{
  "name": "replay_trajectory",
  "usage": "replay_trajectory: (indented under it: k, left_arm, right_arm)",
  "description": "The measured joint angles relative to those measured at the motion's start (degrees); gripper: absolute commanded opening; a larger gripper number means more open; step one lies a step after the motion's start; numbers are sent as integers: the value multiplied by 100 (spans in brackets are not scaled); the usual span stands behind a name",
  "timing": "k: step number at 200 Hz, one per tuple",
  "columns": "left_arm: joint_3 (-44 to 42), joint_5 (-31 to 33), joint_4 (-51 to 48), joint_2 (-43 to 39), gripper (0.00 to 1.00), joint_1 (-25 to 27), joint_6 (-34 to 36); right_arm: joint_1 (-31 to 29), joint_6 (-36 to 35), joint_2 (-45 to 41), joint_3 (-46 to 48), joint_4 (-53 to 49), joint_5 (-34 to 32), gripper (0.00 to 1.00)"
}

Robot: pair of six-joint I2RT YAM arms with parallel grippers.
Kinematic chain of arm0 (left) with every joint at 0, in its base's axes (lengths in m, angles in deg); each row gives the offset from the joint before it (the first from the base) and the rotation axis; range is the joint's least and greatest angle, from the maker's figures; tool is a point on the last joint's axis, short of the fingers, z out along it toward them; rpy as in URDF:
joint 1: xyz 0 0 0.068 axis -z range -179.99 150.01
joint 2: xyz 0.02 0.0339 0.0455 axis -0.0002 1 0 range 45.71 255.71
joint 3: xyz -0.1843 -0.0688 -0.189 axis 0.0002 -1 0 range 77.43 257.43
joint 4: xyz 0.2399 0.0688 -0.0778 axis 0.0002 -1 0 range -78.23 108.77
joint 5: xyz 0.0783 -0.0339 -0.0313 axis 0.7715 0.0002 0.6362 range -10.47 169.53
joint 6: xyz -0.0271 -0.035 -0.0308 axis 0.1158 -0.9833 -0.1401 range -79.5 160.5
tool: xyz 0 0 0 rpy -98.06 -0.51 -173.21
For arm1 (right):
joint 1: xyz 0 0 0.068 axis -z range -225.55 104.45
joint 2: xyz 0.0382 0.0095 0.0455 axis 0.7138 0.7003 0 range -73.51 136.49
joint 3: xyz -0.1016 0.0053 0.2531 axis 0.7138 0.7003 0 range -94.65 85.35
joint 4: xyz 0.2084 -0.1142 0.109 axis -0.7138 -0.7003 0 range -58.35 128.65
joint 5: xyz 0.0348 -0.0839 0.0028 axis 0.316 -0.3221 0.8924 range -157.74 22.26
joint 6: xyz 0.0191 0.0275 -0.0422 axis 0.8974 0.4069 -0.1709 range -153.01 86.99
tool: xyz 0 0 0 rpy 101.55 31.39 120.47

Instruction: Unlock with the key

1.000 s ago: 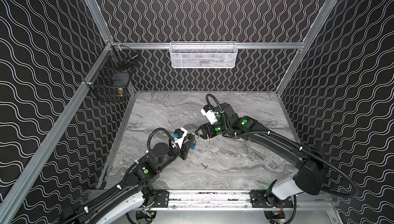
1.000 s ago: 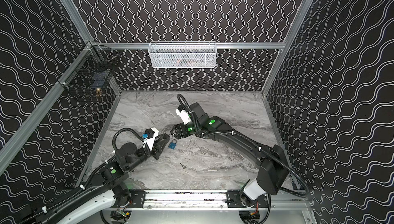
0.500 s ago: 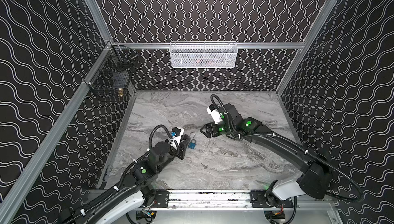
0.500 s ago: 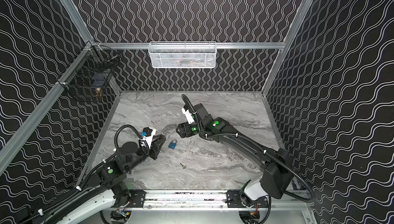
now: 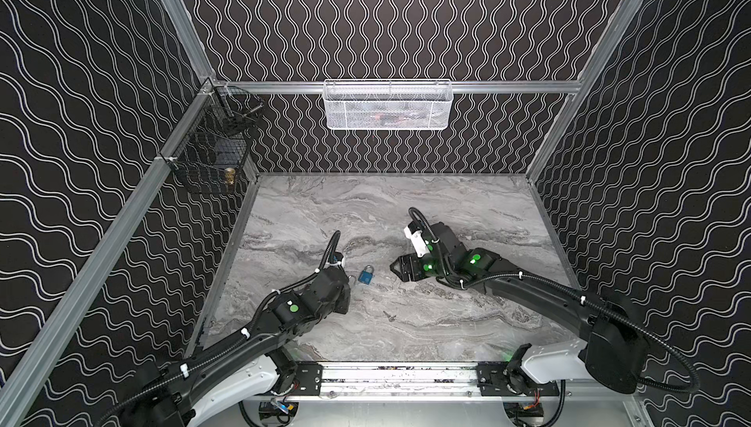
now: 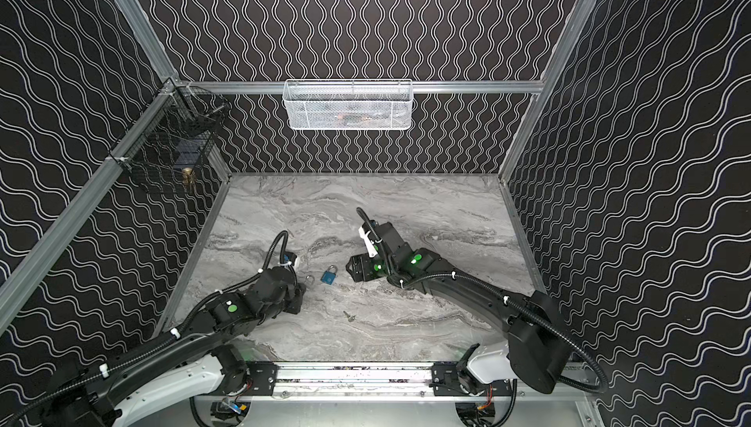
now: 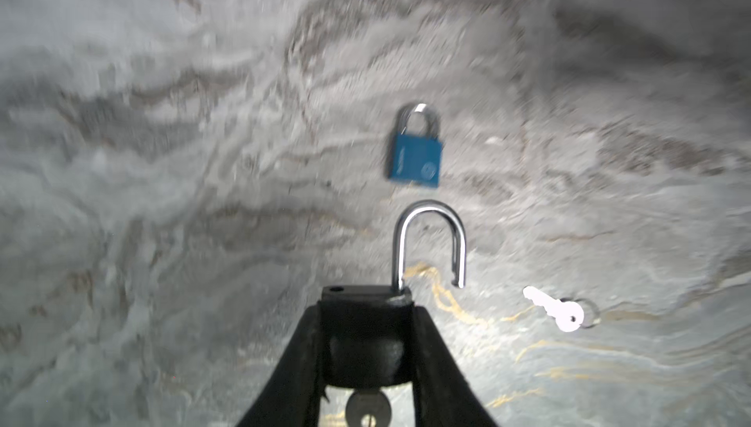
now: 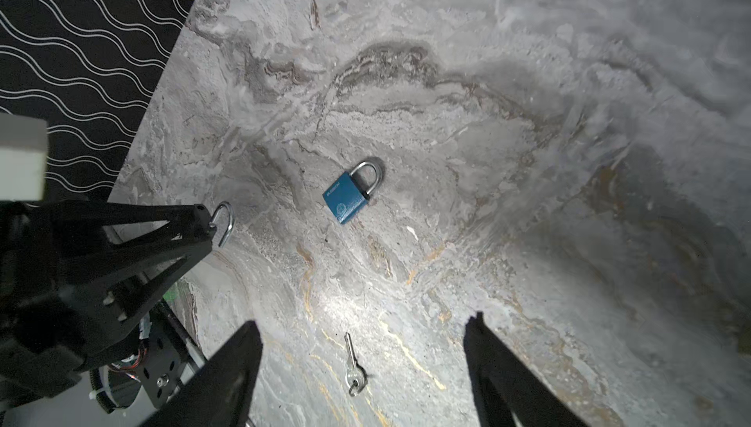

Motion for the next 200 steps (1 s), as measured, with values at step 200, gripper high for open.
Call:
replay_trajectory:
  k: [200]
  left_arm:
    - [9, 168, 195, 1985, 30, -7, -1108]
  right_arm:
    - [-260, 487, 393, 560, 1113, -28, 80]
